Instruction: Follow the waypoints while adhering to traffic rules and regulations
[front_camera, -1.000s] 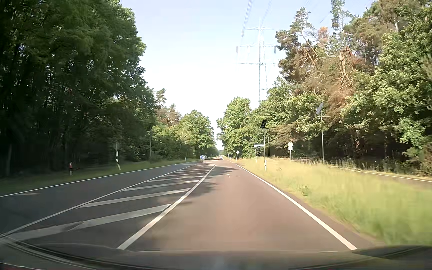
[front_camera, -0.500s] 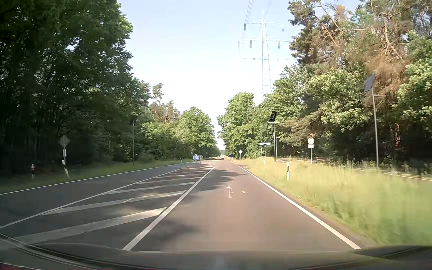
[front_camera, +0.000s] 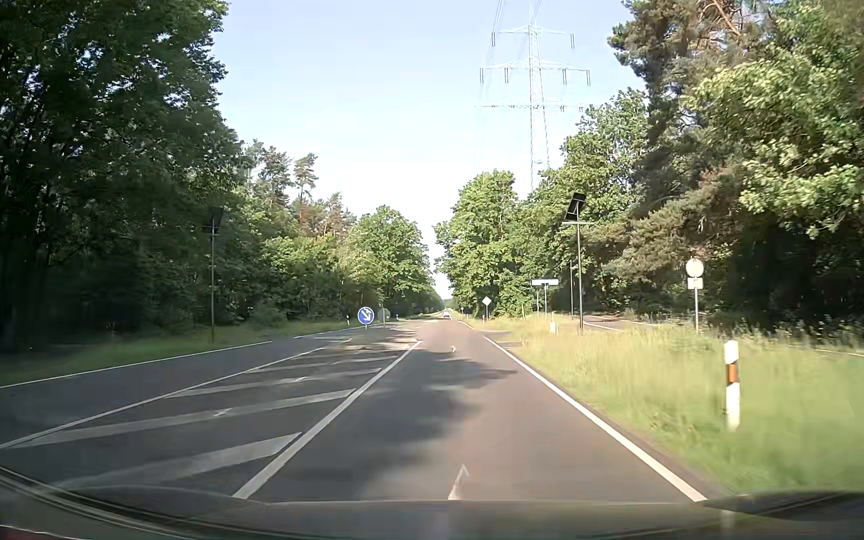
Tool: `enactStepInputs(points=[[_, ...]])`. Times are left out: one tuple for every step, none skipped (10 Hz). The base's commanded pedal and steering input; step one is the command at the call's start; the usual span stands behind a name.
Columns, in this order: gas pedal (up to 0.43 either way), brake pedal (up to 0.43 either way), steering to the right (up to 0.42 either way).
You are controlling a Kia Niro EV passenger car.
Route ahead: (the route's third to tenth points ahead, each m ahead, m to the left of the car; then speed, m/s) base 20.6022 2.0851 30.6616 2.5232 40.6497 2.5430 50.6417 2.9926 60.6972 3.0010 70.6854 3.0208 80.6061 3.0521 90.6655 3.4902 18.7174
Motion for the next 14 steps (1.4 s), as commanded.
enactStepInputs(points=[[0.150,0.030,-0.003],[0.150,0.030,-0.003],[0.150,0.030,-0.003],[0.150,0.030,-0.003],[0.150,0.030,-0.004],[0.150,0.030,-0.005],[0.150,0.030,-0.006],[0.150,0.030,-0.006],[0.150,0.030,-0.006],[0.150,0.024,-0.006],[0.150,0.030,-0.006],[0.150,0.030,-0.005],[0.150,0.030,-0.004],[0.150,0.030,-0.004]])
